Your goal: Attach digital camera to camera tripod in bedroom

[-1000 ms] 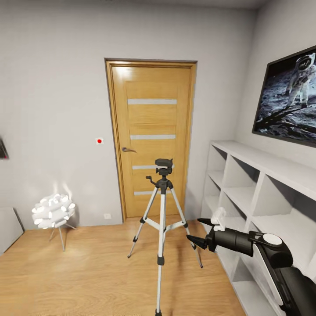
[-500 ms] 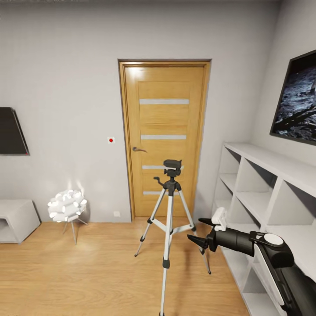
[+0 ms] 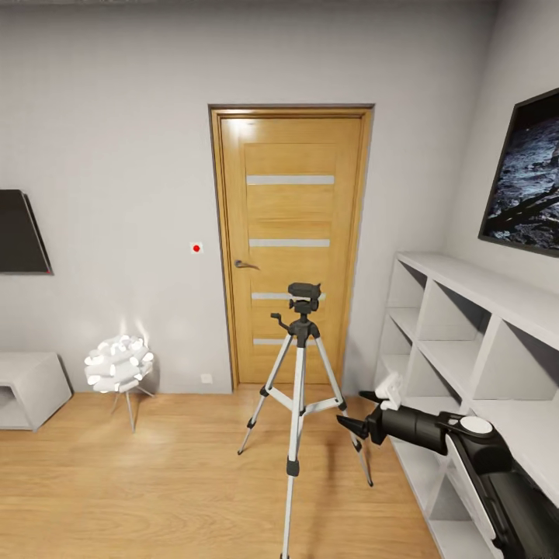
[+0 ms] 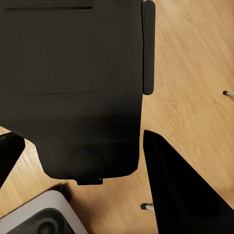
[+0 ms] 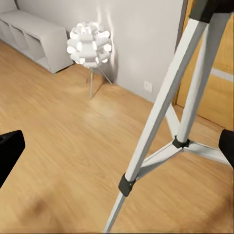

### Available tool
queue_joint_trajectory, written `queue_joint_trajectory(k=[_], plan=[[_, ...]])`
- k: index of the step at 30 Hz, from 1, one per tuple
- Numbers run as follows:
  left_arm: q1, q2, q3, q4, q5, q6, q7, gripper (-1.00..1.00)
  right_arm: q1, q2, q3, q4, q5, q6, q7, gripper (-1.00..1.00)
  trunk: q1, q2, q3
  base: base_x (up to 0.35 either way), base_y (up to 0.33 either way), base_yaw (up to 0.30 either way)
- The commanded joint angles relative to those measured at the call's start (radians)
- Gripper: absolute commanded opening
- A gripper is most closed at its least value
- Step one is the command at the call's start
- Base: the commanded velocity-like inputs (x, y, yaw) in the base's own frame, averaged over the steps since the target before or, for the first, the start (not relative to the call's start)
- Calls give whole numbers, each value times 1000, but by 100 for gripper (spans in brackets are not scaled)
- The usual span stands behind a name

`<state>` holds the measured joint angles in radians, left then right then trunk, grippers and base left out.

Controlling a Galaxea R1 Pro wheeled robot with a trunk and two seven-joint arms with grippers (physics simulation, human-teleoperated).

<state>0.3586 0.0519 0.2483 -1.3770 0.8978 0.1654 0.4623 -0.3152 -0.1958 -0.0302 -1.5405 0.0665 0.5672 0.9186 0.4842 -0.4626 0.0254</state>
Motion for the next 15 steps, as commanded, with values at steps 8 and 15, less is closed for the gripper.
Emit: queue_joint_trajectory(k=[8, 15], plan=[[0, 0, 0, -2, 1, 7, 5, -100, -5, 1, 2, 40, 16, 6, -38, 100, 0, -1, 0, 8, -3, 0], [0, 0, 0, -2, 1, 6, 6, -100, -4, 1, 6, 36, 14, 5, -41, 100, 0, -1, 0, 142, -102, 0]])
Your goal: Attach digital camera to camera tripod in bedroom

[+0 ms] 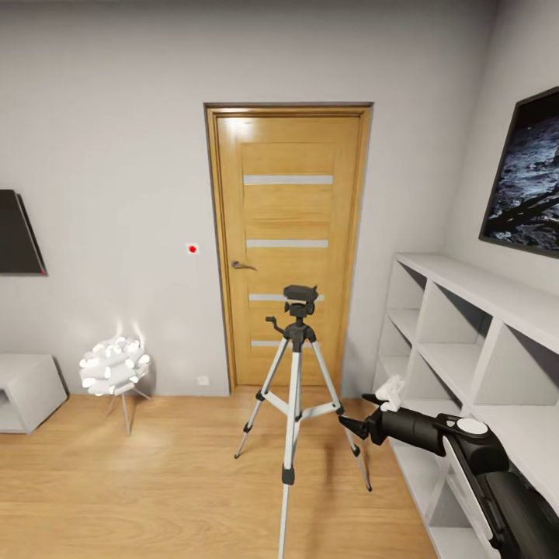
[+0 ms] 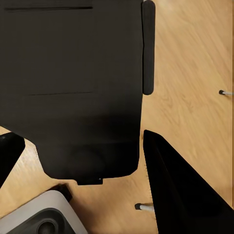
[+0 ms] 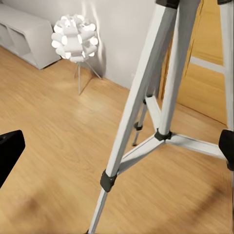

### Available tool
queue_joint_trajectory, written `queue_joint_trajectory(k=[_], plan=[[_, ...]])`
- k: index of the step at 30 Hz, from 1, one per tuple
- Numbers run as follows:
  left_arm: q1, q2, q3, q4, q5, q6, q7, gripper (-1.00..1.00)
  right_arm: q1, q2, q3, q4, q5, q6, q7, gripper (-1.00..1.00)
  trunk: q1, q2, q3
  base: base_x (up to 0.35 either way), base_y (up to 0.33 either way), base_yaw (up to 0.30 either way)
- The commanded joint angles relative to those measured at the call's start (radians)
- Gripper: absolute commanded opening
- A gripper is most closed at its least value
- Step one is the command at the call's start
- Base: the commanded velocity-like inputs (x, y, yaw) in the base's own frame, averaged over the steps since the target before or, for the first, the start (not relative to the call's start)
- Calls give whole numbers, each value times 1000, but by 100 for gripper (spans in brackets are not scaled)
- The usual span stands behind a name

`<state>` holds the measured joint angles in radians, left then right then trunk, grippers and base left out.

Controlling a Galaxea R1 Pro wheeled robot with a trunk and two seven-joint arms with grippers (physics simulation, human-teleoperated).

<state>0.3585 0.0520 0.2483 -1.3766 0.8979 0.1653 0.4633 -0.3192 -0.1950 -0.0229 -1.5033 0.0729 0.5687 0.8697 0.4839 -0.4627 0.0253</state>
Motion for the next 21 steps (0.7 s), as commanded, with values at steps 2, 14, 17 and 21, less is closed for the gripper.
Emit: queue_joint_trajectory(k=[2, 14, 17, 21], plan=[[0, 0, 0, -2, 1, 7, 5, -100, 0, 0, -1, -2, 7, 4, 7, 100, 1, -1, 0, 108, -82, 0], [0, 0, 0, -2, 1, 7, 5, -100, 0, 0, 0, -7, 8, 5, 8, 100, 1, -1, 0, 27, -20, 20], [0, 0, 0, -2, 1, 7, 5, -100, 0, 0, -2, -5, 10, 6, 7, 100, 1, -1, 0, 2, -1, 170], [0, 0, 1, -2, 1, 7, 5, -100, 0, 0, -1, -3, 12, 35, 7, 100, 1, -1, 0, 1, -1, 168]])
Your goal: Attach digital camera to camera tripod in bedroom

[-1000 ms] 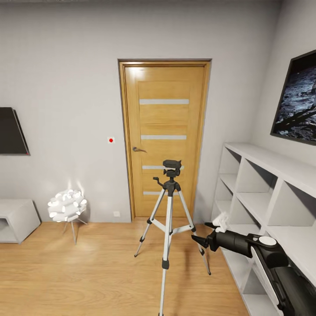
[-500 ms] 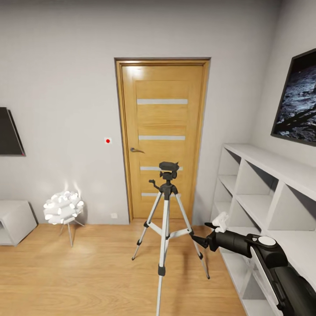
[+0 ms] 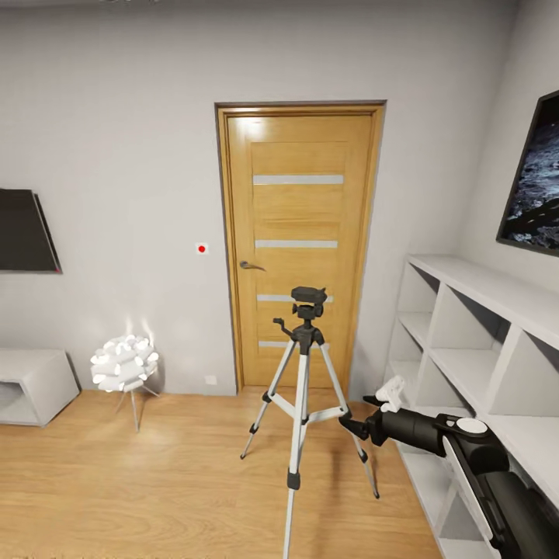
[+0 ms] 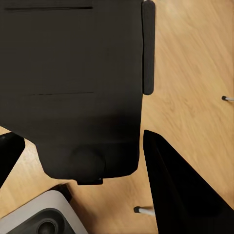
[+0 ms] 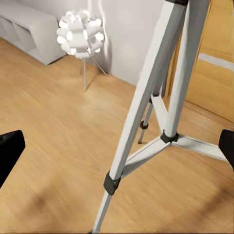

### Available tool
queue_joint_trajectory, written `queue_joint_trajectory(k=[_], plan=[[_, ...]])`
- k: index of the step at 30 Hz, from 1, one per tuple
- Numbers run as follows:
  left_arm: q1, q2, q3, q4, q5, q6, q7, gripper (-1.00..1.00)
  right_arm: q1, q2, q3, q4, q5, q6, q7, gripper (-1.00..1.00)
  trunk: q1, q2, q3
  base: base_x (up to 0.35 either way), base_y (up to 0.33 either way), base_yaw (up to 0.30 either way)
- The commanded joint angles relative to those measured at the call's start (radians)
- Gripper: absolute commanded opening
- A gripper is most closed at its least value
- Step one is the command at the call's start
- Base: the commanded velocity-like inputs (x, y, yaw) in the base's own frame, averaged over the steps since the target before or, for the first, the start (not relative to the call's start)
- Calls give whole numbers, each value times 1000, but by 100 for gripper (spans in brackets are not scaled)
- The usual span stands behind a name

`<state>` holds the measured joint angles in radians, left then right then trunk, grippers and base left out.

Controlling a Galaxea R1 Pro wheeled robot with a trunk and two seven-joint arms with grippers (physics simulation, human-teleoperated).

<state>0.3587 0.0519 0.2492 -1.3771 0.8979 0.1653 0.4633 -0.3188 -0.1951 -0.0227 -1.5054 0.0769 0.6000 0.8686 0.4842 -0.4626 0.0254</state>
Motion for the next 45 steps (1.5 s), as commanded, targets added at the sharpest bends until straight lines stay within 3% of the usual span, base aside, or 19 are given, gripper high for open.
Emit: queue_joint_trajectory(k=[1, 6, 12, 19, 25, 27, 35, 41, 45], plan=[[0, 0, 0, -2, 1, 6, 5, -100, 0, 0, -2, -1, 8, 22, 8, 100, 0, -1, 0, 0, 0, 140], [0, 0, 0, -2, 2, 7, 5, -100, -5, 0, -4, -14, 22, 180, 0, 100, 0, -1, 0, 0, 0, 78], [0, 0, -1, -2, 3, 8, 5, -100, -27, 0, -9, -27, 81, 278, -18, 100, 0, -1, 0, 0, 0, 20], [0, 1, -1, -2, 4, 9, 5, -100, -26, -16, -12, -7, 105, 411, -22, 100, 0, -1, 0, 0, 0, 4], [0, 1, -1, -2, 4, 9, 5, -100, -4, -57, -6, 51, 111, 447, -21, 100, 0, -1, 0, 0, 0, 0], [0, 2, -1, -2, 4, 10, 5, -100, 17, -69, -4, 101, 142, 447, -21, 100, 0, -1, 0, 0, 0, 0], [0, 2, -1, -2, 5, 14, 5, -100, 42, -74, -3, 181, 185, 445, -19, 100, 0, -1, 0, 45, -14, 0], [0, 3, -1, -2, 4, 14, 5, -100, 45, -74, -4, 190, 189, 424, -21, 100, 0, -1, 0, 133, -21, 0], [23, 26, 22, -24, -12, -10, 6, -100, 23, -52, 19, 167, 163, 447, -27, 100, 0, -1, 0, 0, 0, 0]])
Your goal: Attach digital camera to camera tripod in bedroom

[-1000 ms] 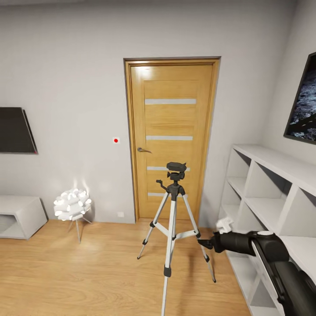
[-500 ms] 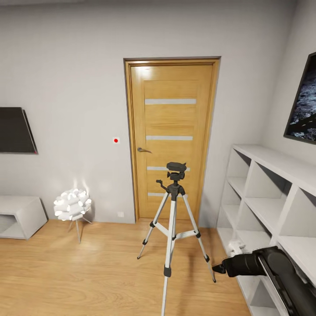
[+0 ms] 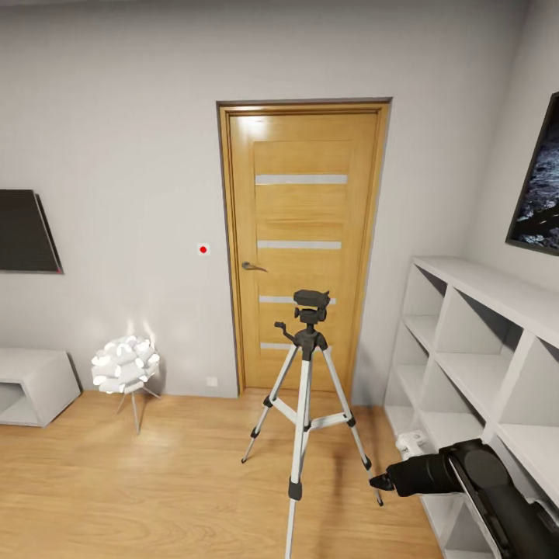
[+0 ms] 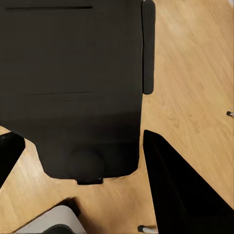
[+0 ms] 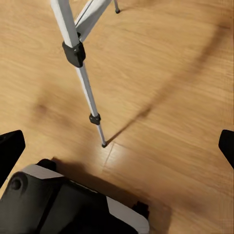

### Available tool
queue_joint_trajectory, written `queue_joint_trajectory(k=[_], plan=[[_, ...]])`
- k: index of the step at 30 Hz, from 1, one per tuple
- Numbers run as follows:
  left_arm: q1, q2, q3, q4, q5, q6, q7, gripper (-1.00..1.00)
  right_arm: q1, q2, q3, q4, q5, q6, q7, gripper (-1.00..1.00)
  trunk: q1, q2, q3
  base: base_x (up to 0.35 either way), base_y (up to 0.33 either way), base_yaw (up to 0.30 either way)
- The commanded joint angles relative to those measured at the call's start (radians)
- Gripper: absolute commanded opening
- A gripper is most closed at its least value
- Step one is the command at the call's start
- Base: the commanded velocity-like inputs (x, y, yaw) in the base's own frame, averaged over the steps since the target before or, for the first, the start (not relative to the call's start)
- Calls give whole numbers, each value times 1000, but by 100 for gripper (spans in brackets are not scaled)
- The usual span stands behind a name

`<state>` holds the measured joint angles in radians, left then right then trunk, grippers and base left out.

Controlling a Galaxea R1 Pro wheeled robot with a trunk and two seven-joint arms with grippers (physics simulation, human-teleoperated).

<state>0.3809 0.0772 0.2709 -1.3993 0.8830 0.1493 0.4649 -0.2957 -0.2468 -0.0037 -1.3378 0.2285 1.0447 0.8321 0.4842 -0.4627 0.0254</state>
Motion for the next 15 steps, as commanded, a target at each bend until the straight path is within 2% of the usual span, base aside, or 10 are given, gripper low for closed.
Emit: queue_joint_trajectory(k=[1, 6, 15], plan=[[6, 6, 6, -8, -1, 6, 4, -100, -3, 6, 5, -6, 12, 2, 10, 100, 0, -1, 0, 0, 0, 0], [34, 34, 11, -36, -11, 6, 4, -100, -3, 11, 11, -35, 12, 2, 10, 100, 0, -1, 0, 0, 0, 0], [52, 34, 11, -39, -11, 6, 4, -100, -3, 11, 11, -56, 12, 2, 10, 100, 0, -1, 0, 0, 0, 0]])
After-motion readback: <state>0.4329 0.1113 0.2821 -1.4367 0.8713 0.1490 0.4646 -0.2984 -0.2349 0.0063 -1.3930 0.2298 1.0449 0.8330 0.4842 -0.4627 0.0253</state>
